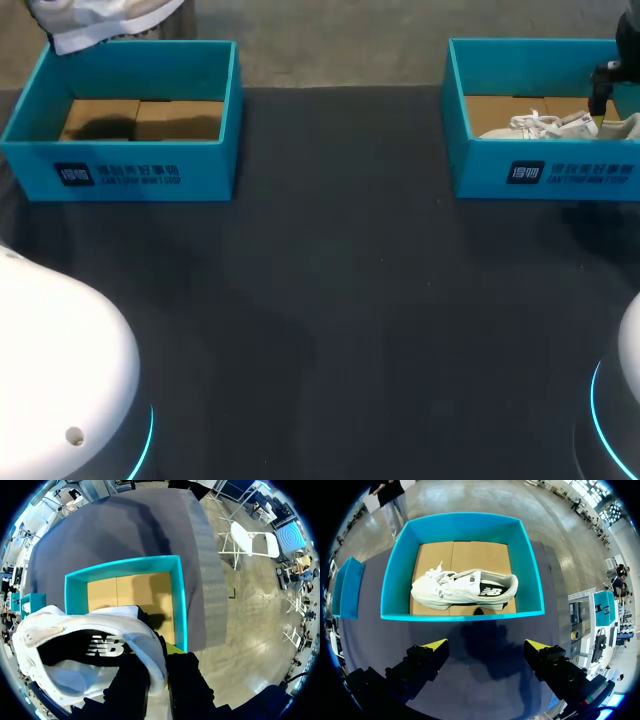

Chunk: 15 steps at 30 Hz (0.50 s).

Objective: Take the shoe out of the shoebox, open the shoe tongue, remove and reinsert the insole, then place the shoe into the shoebox

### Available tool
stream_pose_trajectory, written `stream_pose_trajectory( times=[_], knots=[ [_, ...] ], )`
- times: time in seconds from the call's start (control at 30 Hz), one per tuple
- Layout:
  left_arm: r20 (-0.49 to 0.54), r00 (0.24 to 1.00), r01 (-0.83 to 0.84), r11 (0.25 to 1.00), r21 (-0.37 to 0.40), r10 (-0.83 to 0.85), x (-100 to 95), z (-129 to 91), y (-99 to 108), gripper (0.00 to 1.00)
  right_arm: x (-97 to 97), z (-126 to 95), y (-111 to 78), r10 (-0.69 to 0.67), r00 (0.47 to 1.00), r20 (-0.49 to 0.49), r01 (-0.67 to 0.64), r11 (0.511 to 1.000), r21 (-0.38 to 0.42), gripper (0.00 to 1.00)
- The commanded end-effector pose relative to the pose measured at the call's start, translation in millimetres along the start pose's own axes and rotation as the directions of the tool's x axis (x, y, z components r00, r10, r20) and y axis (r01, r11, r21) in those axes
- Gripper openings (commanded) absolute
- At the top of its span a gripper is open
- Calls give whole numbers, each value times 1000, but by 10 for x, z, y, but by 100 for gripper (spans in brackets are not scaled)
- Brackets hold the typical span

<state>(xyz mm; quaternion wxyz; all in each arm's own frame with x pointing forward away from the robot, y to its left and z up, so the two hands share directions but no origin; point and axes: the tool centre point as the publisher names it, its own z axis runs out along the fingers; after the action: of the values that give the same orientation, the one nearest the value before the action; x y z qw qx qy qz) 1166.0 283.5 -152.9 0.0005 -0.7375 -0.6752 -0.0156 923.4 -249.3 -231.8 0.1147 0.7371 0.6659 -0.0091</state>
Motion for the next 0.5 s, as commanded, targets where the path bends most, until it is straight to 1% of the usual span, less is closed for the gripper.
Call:
stream_pose_trajectory(
  times=[0.03, 0.3, 0.47, 0.5],
  knots=[
    [-1, 1000, 0, 1000, -12, 0, -10, -3, -42, 0, 2, 0, -6, 1, 1000, -1, -1, 1000, -1, 100],
    [-1, 1000, 0, 1000, -12, 0, -10, -3, -42, 0, 2, 0, -6, 1, 1000, -1, -1, 1000, -1, 100],
    [-31, 999, -28, 1000, -14, 28, -212, -105, -263, 0, 2, 0, -6, 1, 1000, -1, -1, 1000, -1, 100],
    [-22, 999, -36, 999, -14, 36, -241, -122, -302, 0, 2, 0, -6, 1, 1000, -1, -1, 1000, -1, 100]
  ],
)
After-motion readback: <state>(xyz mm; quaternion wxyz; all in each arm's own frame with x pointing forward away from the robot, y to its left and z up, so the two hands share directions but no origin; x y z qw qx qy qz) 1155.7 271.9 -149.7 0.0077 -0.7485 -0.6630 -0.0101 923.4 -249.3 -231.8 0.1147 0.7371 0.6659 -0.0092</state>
